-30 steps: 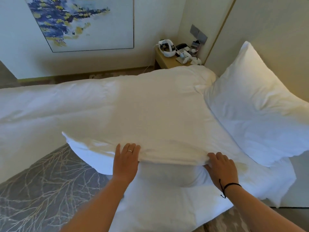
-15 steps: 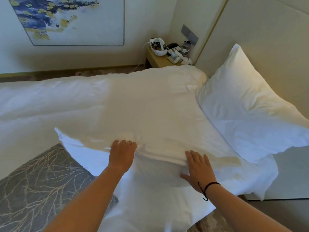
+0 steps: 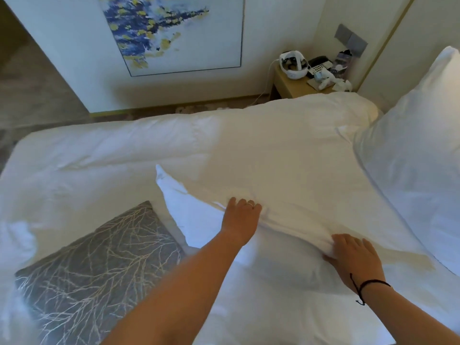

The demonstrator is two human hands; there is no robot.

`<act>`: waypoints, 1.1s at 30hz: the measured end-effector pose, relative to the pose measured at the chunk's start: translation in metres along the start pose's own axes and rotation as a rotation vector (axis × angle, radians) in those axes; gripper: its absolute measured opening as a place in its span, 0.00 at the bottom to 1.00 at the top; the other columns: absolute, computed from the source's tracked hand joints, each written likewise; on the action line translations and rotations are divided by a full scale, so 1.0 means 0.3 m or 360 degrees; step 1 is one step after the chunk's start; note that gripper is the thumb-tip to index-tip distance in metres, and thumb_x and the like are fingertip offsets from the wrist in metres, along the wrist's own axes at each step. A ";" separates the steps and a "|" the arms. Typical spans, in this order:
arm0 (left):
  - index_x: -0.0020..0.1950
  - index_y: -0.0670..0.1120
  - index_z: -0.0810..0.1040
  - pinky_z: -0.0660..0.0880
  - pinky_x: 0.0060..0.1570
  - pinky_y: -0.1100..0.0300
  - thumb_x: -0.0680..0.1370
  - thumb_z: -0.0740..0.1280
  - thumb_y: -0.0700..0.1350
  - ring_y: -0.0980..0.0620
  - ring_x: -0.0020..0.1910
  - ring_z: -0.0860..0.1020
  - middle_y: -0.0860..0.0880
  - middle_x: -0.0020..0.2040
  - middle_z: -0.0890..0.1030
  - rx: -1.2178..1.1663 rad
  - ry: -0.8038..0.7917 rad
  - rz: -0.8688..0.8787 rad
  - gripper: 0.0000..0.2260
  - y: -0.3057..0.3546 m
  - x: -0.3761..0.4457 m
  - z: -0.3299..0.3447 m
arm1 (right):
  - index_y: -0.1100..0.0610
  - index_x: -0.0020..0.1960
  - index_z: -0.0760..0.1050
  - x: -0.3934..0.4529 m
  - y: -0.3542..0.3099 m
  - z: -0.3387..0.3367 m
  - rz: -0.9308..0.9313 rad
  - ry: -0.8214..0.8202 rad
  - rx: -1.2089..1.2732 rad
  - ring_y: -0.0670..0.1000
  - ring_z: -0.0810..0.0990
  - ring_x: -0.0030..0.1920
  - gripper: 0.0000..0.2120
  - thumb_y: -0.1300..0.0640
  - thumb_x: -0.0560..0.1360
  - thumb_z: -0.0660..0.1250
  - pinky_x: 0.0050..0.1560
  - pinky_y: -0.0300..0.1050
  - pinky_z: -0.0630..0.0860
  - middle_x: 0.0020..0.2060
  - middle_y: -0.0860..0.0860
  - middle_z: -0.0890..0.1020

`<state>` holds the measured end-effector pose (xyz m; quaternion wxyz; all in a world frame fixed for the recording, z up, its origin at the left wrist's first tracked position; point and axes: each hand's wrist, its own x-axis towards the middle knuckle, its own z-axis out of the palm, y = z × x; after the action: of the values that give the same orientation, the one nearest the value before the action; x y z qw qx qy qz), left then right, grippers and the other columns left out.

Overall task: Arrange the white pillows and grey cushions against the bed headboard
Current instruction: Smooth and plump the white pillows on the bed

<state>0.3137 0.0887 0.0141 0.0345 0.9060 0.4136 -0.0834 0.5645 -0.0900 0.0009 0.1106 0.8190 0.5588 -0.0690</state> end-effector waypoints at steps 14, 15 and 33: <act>0.48 0.52 0.72 0.72 0.50 0.55 0.80 0.60 0.52 0.47 0.56 0.77 0.50 0.54 0.79 0.0023 -0.0400 -0.0295 0.06 0.175 0.145 -0.241 | 0.54 0.48 0.72 0.281 0.254 -0.188 -0.0726 0.0077 0.0358 0.57 0.77 0.47 0.03 0.56 0.77 0.60 0.48 0.48 0.65 0.46 0.52 0.79; 0.43 0.53 0.70 0.72 0.47 0.56 0.80 0.61 0.53 0.47 0.54 0.78 0.50 0.51 0.79 0.0002 -0.0420 -0.0326 0.07 0.207 0.166 -0.291 | 0.54 0.47 0.72 0.319 0.309 -0.228 -0.0756 0.0136 0.0380 0.57 0.77 0.45 0.02 0.57 0.76 0.60 0.46 0.48 0.64 0.44 0.52 0.79; 0.42 0.42 0.81 0.79 0.41 0.55 0.75 0.67 0.49 0.44 0.44 0.81 0.46 0.41 0.82 -0.1472 -0.0221 -0.0756 0.10 1.261 1.003 -0.413 | 0.48 0.78 0.54 0.579 1.081 -0.299 -0.0083 -0.0362 0.1678 0.50 0.65 0.73 0.37 0.32 0.75 0.58 0.70 0.43 0.63 0.76 0.46 0.63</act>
<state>0.8082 0.0807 0.0796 0.4384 0.6697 0.5980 0.0426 0.9288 -0.0242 0.0801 -0.2575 0.7366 0.4530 -0.4312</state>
